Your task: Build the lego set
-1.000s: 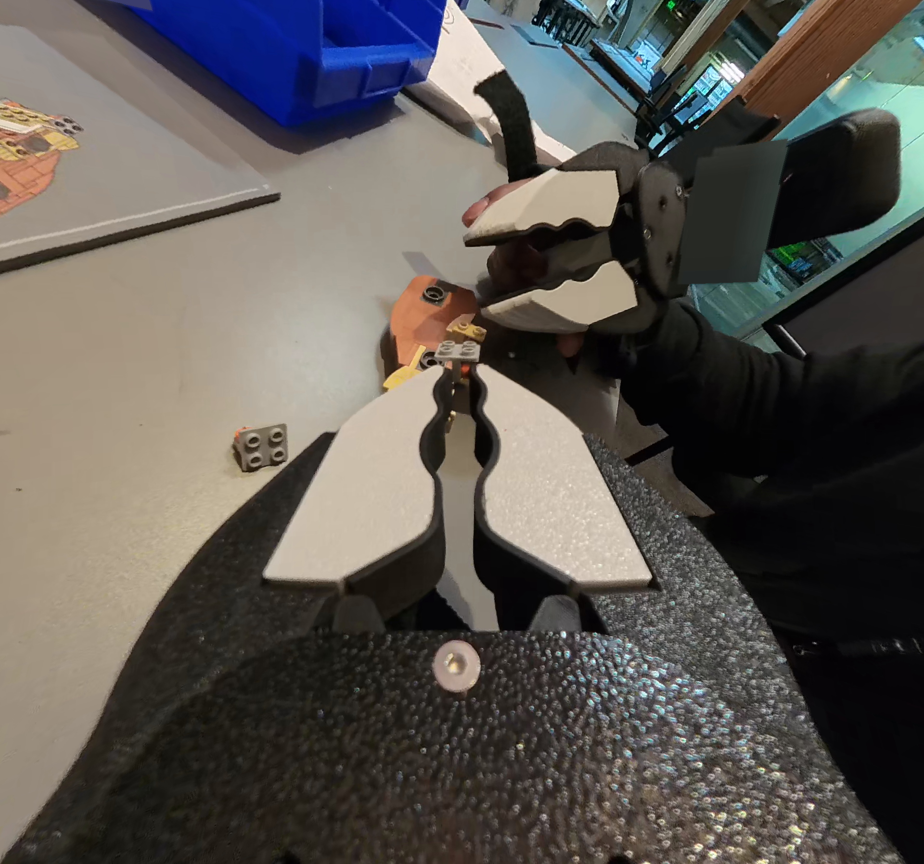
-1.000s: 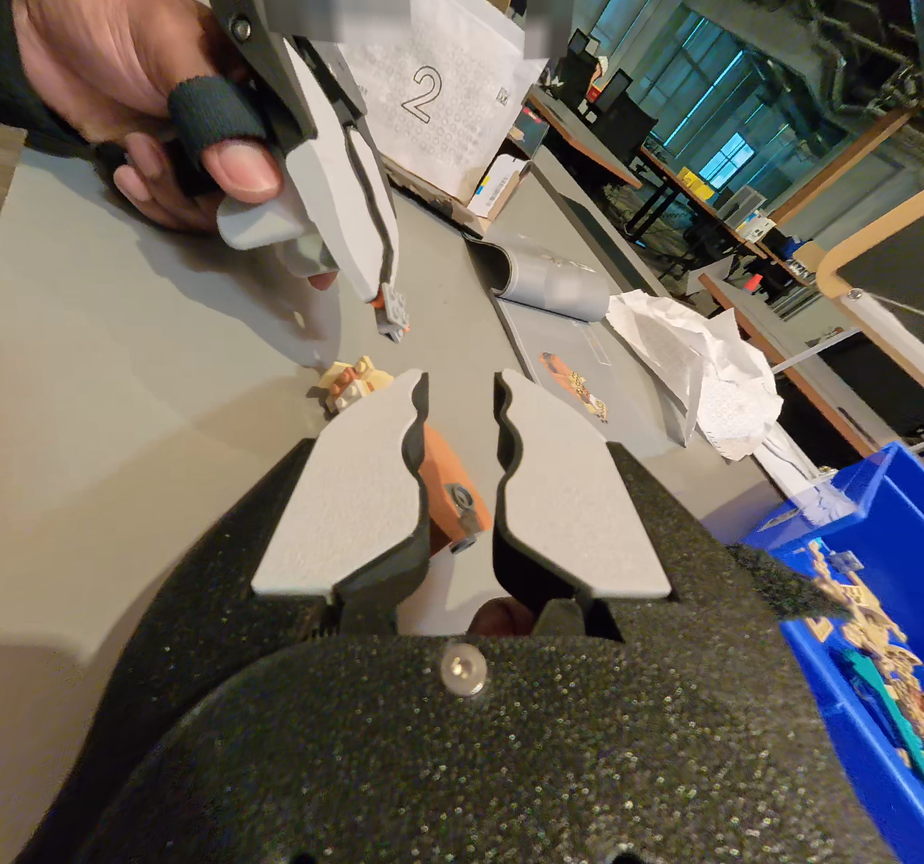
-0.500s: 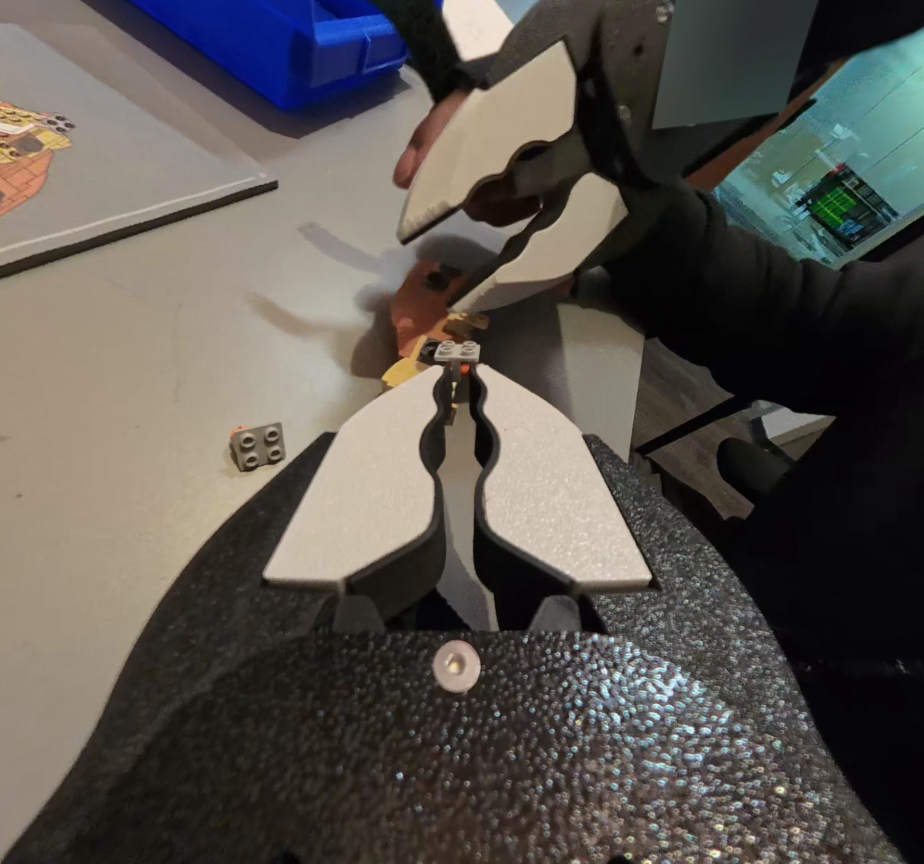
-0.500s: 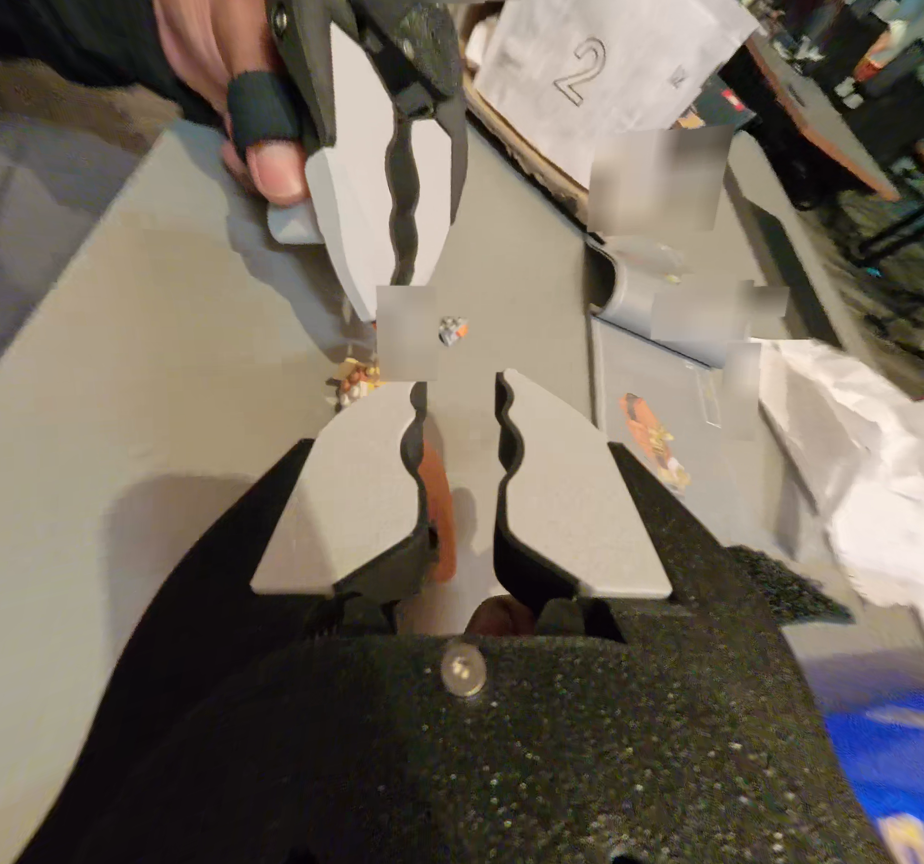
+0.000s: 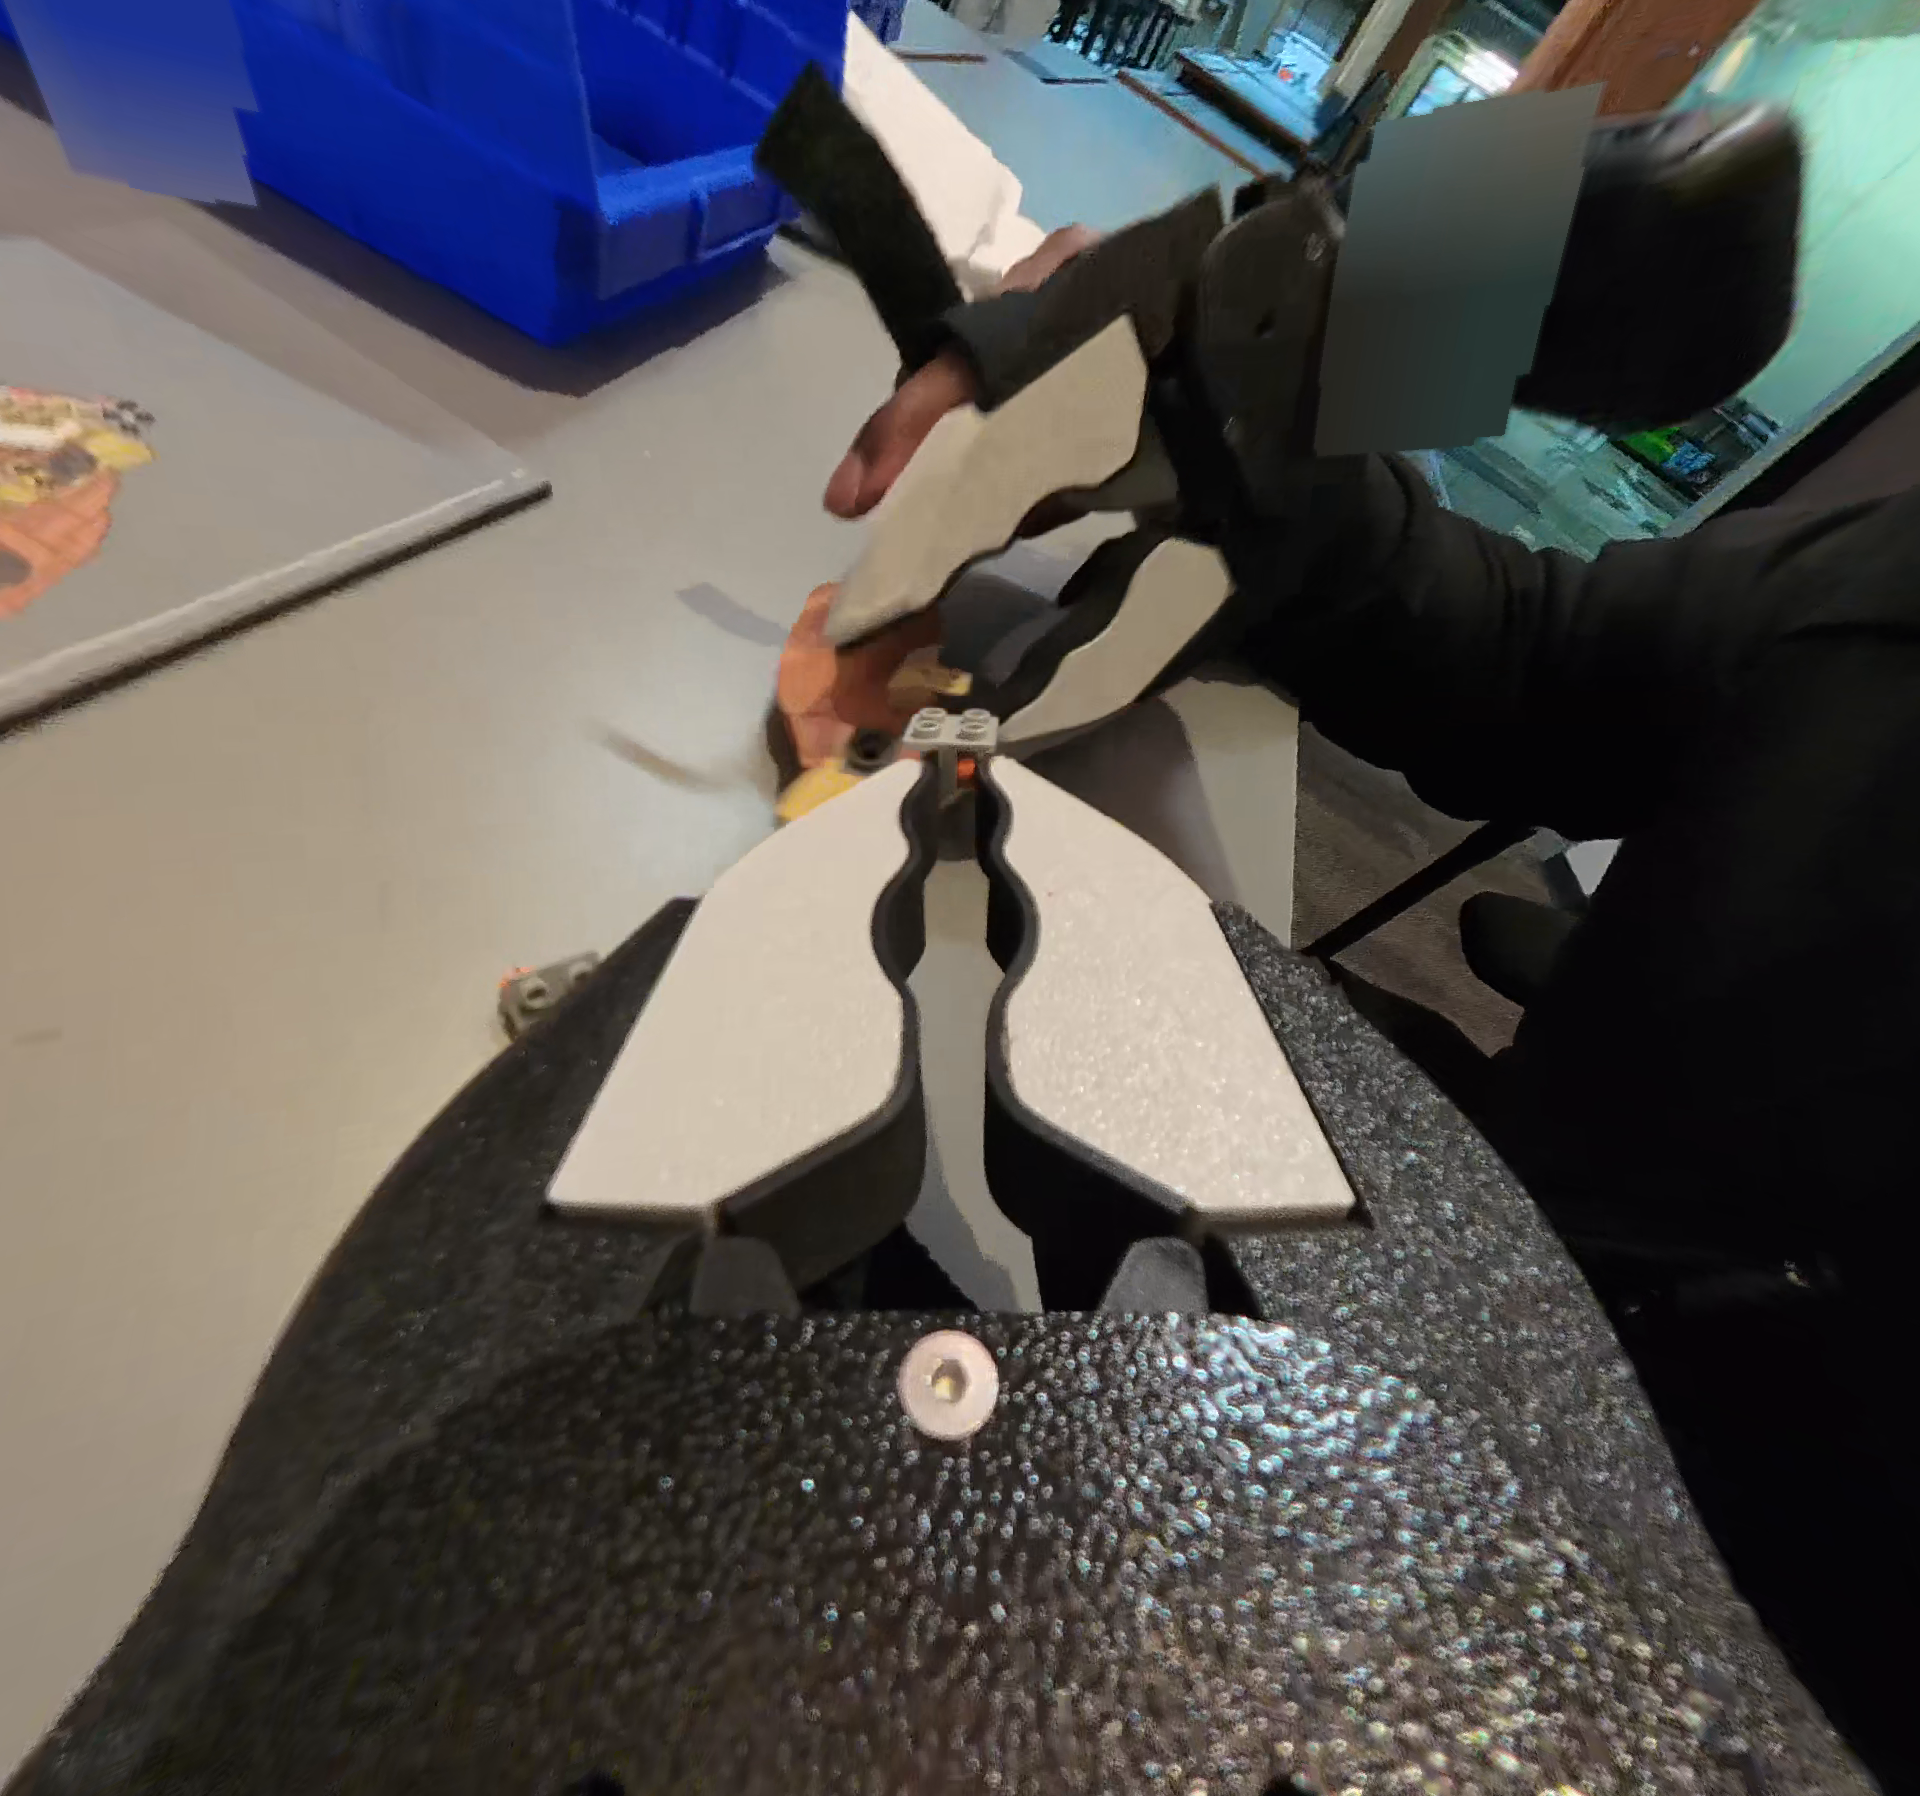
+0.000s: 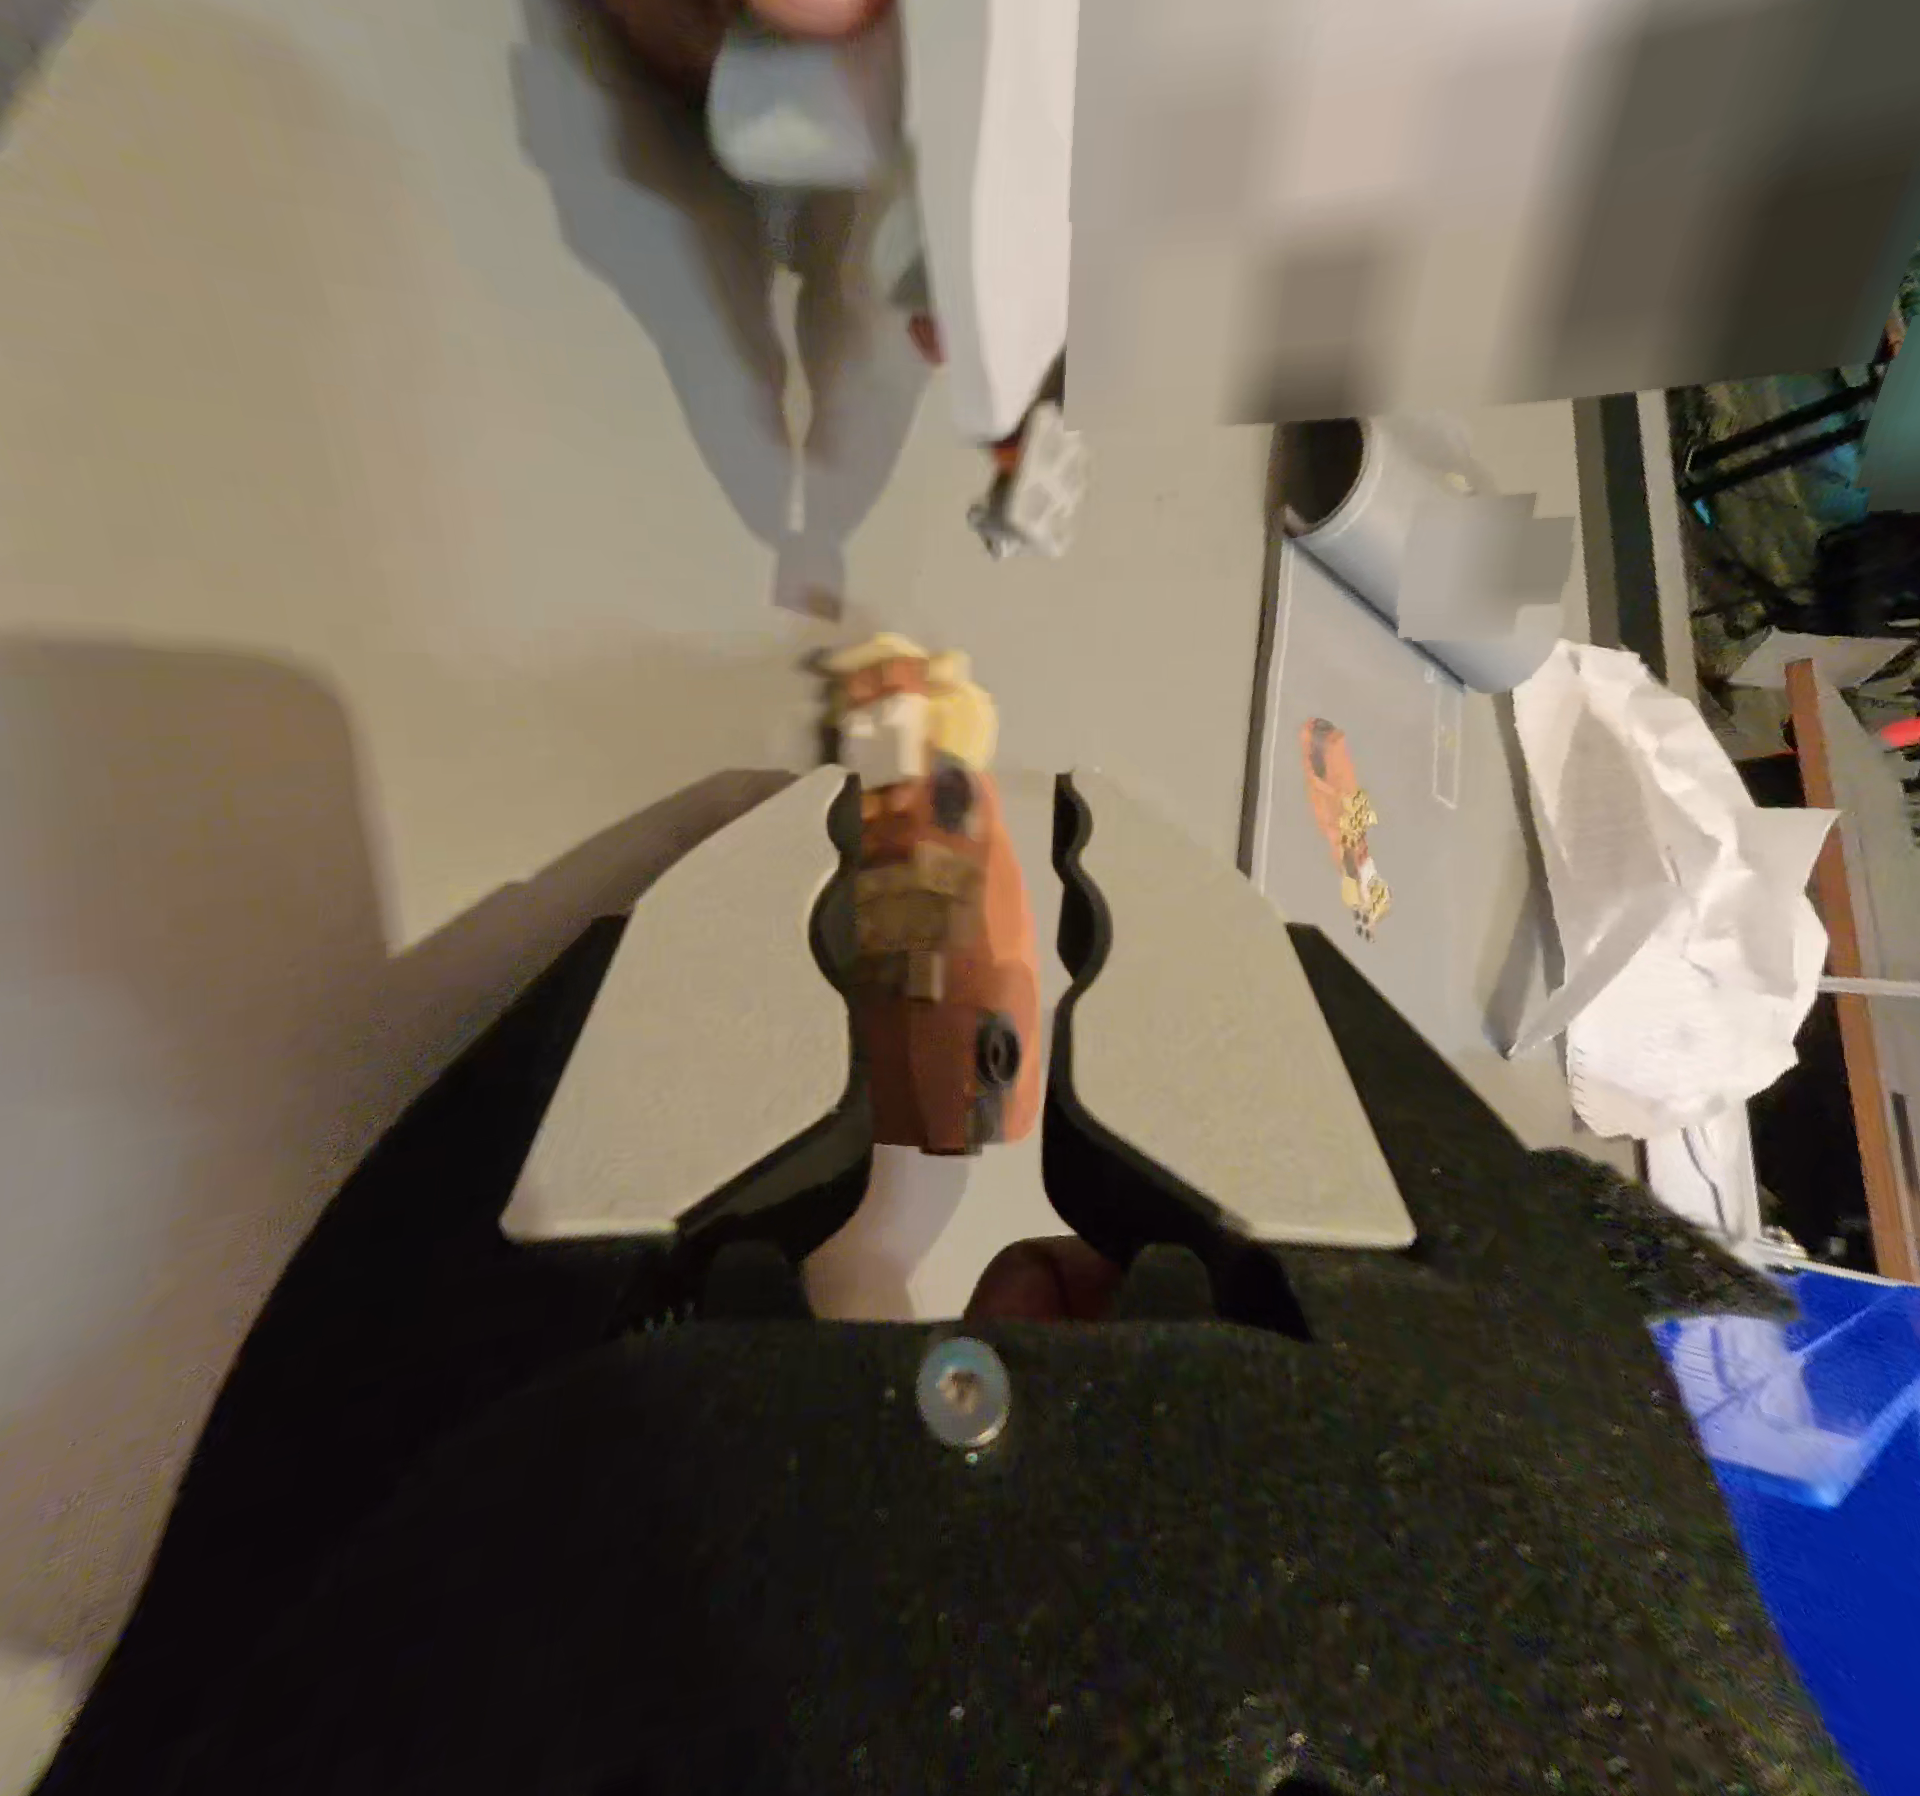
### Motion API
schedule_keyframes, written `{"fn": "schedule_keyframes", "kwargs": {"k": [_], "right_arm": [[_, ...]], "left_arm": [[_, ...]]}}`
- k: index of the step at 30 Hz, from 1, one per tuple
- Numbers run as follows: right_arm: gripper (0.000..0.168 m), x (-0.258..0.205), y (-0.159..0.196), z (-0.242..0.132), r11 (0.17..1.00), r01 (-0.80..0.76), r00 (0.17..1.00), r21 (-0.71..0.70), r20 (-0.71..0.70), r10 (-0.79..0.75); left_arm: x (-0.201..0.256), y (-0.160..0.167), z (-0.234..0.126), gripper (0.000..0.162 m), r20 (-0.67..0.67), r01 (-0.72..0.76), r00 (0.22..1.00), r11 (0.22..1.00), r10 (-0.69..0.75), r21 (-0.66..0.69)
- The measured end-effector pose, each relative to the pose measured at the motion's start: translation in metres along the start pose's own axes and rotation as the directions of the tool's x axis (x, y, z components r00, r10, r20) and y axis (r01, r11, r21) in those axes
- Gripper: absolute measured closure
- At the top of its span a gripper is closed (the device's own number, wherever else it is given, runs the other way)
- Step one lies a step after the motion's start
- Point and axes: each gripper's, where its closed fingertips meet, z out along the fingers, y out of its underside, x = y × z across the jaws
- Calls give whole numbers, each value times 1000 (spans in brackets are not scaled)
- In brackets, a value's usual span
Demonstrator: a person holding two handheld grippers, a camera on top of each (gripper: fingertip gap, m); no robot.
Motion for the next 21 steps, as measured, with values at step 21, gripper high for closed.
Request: {"fn": "schedule_keyframes", "kwargs": {"k": [21], "right_arm": [[142,53,56,24,991,-57,987,-124,-154,38]], "left_arm": [[-85,-54,24,156,-148,-151,979,988,143,-43]]}}
